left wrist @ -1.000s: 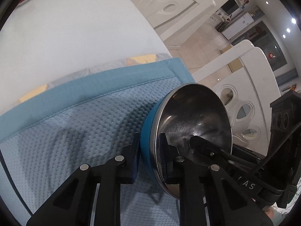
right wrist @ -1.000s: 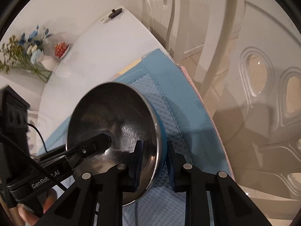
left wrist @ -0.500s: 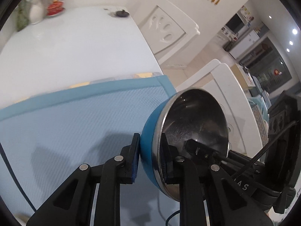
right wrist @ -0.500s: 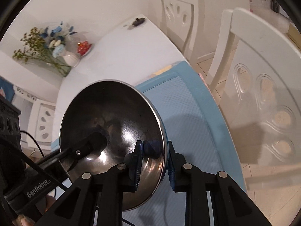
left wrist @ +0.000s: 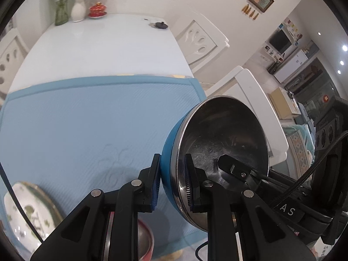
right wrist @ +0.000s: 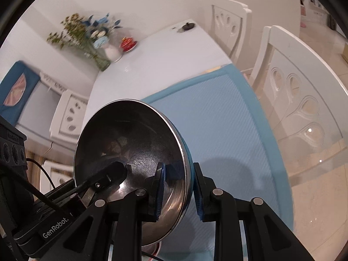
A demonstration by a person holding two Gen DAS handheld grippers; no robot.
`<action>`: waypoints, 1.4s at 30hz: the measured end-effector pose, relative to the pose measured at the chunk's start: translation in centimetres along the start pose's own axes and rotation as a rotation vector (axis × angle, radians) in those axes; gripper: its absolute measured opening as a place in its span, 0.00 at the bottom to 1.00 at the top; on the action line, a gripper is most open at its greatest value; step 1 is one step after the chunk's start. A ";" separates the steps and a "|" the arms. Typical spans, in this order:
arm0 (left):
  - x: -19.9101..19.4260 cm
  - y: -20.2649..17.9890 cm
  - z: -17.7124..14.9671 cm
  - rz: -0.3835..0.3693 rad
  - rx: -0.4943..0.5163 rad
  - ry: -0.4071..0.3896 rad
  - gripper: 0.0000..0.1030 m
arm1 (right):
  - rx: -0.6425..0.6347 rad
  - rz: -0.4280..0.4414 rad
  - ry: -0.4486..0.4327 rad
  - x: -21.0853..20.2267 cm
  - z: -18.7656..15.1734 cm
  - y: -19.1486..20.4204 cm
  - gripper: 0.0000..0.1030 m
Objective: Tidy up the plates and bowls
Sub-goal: 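Close both grippers on the blue bowl's rim and lift it, then carry the blue steel bowl over and lower it into the red bowl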
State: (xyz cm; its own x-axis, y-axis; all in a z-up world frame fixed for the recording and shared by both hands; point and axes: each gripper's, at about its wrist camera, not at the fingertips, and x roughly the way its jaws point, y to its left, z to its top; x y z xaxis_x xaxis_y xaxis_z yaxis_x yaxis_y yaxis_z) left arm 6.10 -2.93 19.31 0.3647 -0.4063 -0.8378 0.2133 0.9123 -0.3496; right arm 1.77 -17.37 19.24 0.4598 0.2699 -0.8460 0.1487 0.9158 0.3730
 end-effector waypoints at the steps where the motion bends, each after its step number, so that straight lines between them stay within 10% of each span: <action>1: -0.4 0.3 -0.5 0.004 -0.007 -0.001 0.15 | -0.008 0.003 0.005 -0.1 -0.4 0.4 0.24; 25: -2.3 8.3 -16.3 0.093 -0.328 0.085 0.15 | -0.235 0.119 0.313 5.5 -11.9 5.4 0.24; 42: -0.9 10.2 -16.4 0.102 -0.353 0.088 0.16 | -0.231 0.103 0.394 8.9 -12.7 5.6 0.25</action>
State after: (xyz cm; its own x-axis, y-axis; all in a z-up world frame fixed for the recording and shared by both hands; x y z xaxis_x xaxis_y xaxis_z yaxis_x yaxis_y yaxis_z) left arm -6.94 7.55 9.66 0.2857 -0.3207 -0.9031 -0.1508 0.9155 -0.3729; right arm -4.47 -6.07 8.97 0.0881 0.4140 -0.9060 -0.0996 0.9086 0.4055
